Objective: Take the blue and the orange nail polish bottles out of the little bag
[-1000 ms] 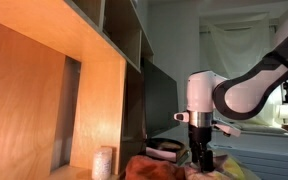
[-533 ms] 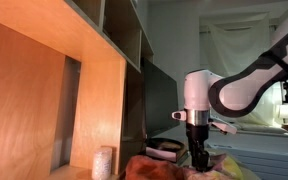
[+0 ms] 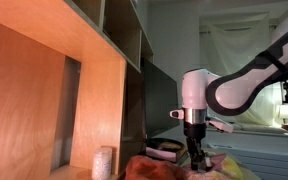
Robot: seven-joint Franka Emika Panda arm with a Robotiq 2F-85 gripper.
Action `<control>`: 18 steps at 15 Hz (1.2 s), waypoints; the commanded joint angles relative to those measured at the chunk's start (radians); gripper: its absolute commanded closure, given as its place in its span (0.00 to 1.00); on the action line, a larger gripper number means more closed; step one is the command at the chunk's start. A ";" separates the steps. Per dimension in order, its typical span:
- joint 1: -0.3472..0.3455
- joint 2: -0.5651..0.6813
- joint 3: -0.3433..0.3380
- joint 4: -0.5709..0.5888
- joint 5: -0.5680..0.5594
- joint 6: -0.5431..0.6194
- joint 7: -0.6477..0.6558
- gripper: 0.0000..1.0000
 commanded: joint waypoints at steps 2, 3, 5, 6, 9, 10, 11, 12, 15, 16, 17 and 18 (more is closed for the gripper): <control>0.019 -0.057 -0.012 -0.060 -0.018 0.053 0.007 0.97; 0.024 -0.064 -0.016 -0.065 -0.025 0.067 0.012 0.97; 0.034 -0.058 -0.022 -0.048 -0.029 0.051 0.020 0.72; 0.032 -0.050 -0.016 -0.037 -0.024 0.036 0.007 0.72; 0.031 -0.032 -0.012 -0.021 -0.014 0.021 0.003 0.56; 0.027 -0.031 -0.008 -0.022 -0.009 0.020 -0.002 0.46; 0.028 -0.028 -0.011 -0.021 -0.011 0.021 0.000 0.40; 0.028 -0.025 -0.011 -0.020 -0.011 0.019 0.000 0.31; 0.027 -0.016 -0.012 -0.015 -0.009 0.012 0.000 0.10; 0.027 -0.015 -0.011 -0.016 -0.008 0.013 0.000 0.03; 0.026 -0.016 -0.010 -0.019 -0.008 0.015 -0.001 0.00; 0.026 -0.016 -0.011 -0.019 -0.009 0.014 0.000 0.00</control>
